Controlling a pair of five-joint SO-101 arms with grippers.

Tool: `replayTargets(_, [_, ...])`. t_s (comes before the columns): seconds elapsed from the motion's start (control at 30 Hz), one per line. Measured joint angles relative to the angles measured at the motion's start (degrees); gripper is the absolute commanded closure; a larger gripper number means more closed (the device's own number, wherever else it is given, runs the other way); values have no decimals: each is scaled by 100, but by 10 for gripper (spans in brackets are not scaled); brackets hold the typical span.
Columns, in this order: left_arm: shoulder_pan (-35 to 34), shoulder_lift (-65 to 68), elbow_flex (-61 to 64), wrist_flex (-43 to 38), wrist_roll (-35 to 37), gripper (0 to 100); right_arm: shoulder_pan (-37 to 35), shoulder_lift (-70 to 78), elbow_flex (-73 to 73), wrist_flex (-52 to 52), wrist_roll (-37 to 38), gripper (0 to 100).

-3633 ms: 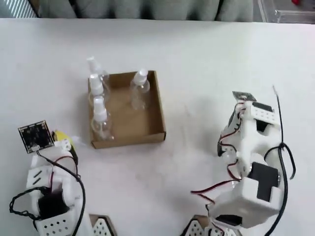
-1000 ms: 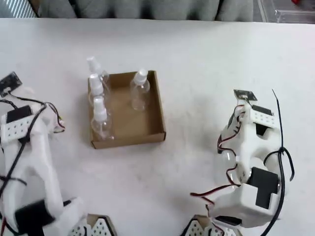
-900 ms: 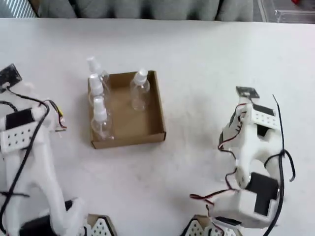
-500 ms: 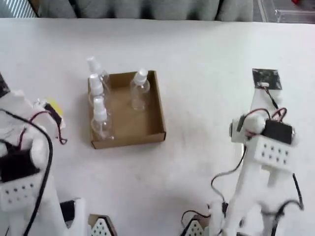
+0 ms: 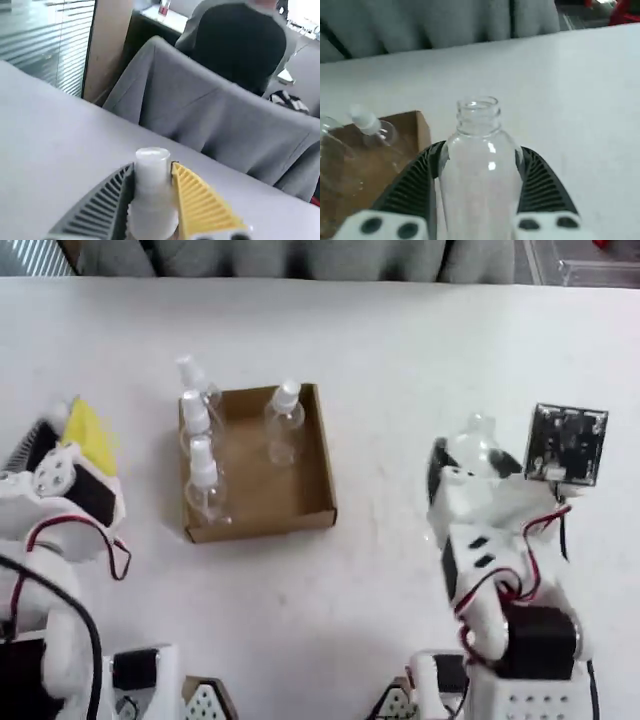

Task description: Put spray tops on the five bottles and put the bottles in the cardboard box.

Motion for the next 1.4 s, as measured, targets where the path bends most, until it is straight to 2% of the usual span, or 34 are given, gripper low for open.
replayTargets(0.2, [35,343,-1257,-35,-9,978,-1644,-1029,0,-387,-756,982])
replayTargets(0.3, [35,343,-1688,-396,-9,978,-2418,-1618,97,-440,-765,982])
replayTargets(0.5, [35,343,-2251,-1029,-9,978,-3596,-2840,1064,-1055,-158,982])
replayTargets(0.67, [35,343,-2505,-1644,-9,978,-3719,-3385,2295,-1626,677,982])
replayTargets(0.93, [167,334,-2813,-2418,-9,978,-4510,-3385,3033,-2092,870,982])
replayTargets(1.17, [1670,334,-2831,-2523,-9,978,-4545,-3385,3701,-2127,888,982])
replayTargets(1.4, [2936,1116,-2831,-1600,0,978,-4563,-3385,3912,-2127,905,982])
